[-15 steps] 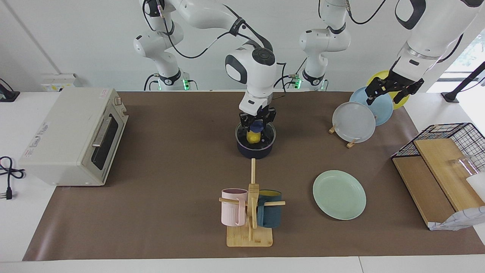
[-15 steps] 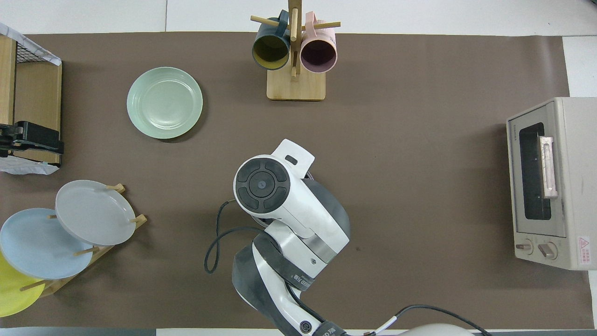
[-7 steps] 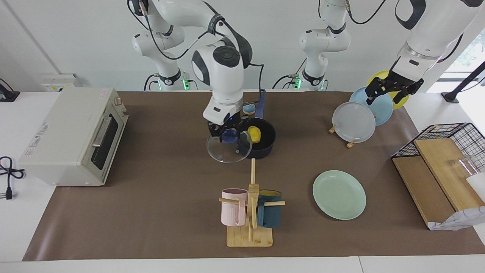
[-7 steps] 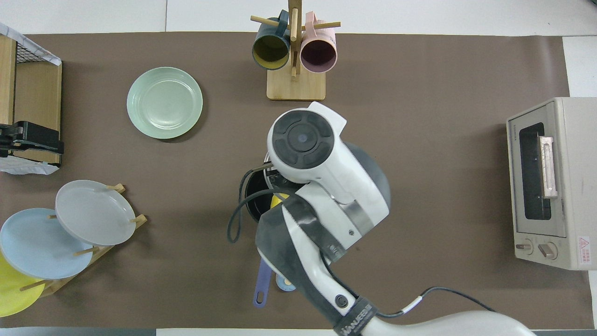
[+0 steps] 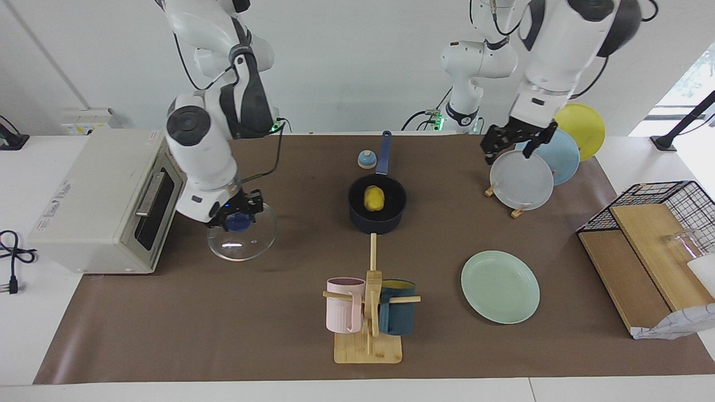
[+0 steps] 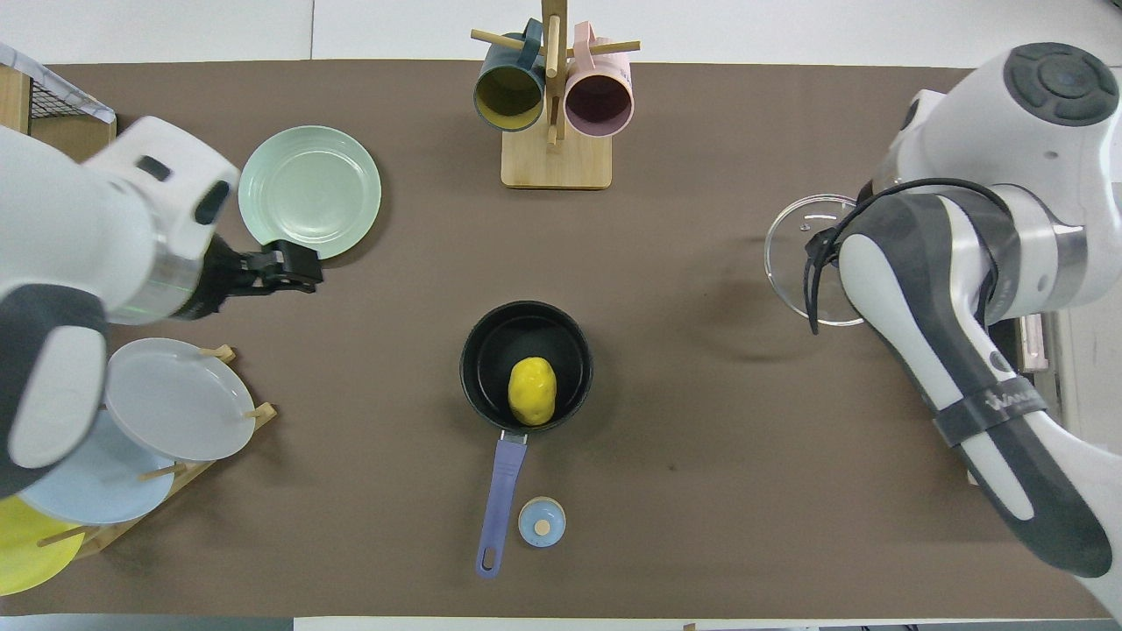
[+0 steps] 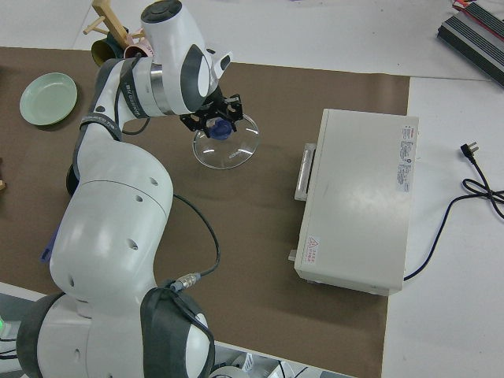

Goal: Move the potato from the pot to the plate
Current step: 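Carry the lid away with the right gripper while the left gripper approaches the pot, then lower the left gripper onto the potato while the right gripper sets the lid down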

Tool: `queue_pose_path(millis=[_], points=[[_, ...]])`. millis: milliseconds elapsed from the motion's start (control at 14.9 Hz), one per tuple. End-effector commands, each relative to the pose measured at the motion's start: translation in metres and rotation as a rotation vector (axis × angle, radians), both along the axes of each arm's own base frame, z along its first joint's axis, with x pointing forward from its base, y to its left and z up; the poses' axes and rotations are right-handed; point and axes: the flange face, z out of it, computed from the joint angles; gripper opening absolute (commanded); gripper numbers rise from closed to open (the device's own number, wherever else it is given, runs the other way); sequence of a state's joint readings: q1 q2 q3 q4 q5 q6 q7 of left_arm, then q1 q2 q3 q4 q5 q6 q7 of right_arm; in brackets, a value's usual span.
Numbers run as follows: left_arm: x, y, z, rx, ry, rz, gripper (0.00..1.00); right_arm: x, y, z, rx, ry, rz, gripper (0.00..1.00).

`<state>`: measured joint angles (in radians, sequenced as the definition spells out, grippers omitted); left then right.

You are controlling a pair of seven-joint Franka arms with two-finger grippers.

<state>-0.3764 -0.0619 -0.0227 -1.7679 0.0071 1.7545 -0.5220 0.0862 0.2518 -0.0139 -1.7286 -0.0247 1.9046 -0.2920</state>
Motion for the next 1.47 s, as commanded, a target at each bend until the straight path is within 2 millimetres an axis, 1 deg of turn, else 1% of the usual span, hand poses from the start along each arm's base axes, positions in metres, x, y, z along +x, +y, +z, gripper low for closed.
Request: queue_pose_path(millis=[0,67,134,201,335,402,469,603,670,737,804,872,939,1073,1207,1274,1341,1408], points=[[-0.02,-0.058,-0.027,-0.035,-0.021,-0.008,1.0,-0.032,-0.009,-0.023,0.016,-0.06,0.028,0.2],[-0.021,-0.079,-0.041,-0.043,-0.013,-0.036,1.0,-0.036,-0.01,-0.035,0.018,-0.083,0.022,0.2],[-0.022,-0.101,-0.064,-0.034,0.004,-0.061,1.0,-0.045,-0.009,-0.044,0.02,-0.1,0.021,0.2],[-0.025,-0.12,-0.088,-0.024,0.022,-0.068,1.0,-0.052,-0.01,-0.055,0.02,-0.118,0.031,0.2],[-0.023,-0.137,-0.126,-0.037,0.005,-0.061,1.0,-0.063,-0.013,-0.069,0.02,-0.146,0.05,0.22],[-0.024,-0.146,-0.145,-0.041,-0.001,-0.059,1.0,-0.067,-0.014,-0.07,0.017,-0.144,0.066,0.22],[-0.025,-0.151,-0.157,-0.042,-0.001,-0.058,1.0,-0.069,-0.018,-0.072,0.011,-0.139,0.076,0.22],[-0.037,-0.17,-0.177,-0.03,0.02,-0.074,1.0,-0.068,-0.025,-0.072,0.006,-0.14,0.086,0.22],[-0.042,-0.174,-0.186,-0.024,0.029,-0.075,1.0,-0.069,-0.028,-0.072,0.006,-0.138,0.08,0.22],[-0.046,-0.174,-0.193,-0.022,0.032,-0.073,1.0,-0.071,-0.03,-0.075,0.006,-0.132,0.079,0.24],[-0.052,-0.18,-0.199,-0.025,0.029,-0.064,1.0,-0.072,-0.036,-0.077,0.005,-0.129,0.082,0.24],[-0.057,-0.184,-0.21,-0.025,0.03,-0.045,1.0,-0.073,-0.048,-0.078,0.004,-0.128,0.083,0.24],[-0.057,-0.185,-0.216,-0.024,0.032,-0.041,1.0,-0.077,-0.053,-0.085,0.004,-0.131,0.081,0.25],[-0.061,-0.189,-0.229,-0.011,0.047,-0.046,1.0,-0.084,-0.053,-0.093,0.004,-0.155,0.084,0.29],[-0.065,-0.191,-0.236,-0.005,0.056,-0.028,1.0,-0.087,-0.058,-0.096,0.004,-0.16,0.082,0.33],[-0.065,-0.19,-0.241,-0.007,0.056,-0.019,1.0,-0.087,-0.058,-0.096,0.004,-0.16,0.08,0.46],[-0.065,-0.191,-0.246,-0.011,0.058,-0.01,1.0,-0.084,-0.056,-0.093,0.004,-0.16,0.08,0.76],[-0.066,-0.193,-0.248,-0.016,0.058,0.0,1.0,-0.074,-0.055,-0.083,0.004,-0.174,0.072,1.0]])
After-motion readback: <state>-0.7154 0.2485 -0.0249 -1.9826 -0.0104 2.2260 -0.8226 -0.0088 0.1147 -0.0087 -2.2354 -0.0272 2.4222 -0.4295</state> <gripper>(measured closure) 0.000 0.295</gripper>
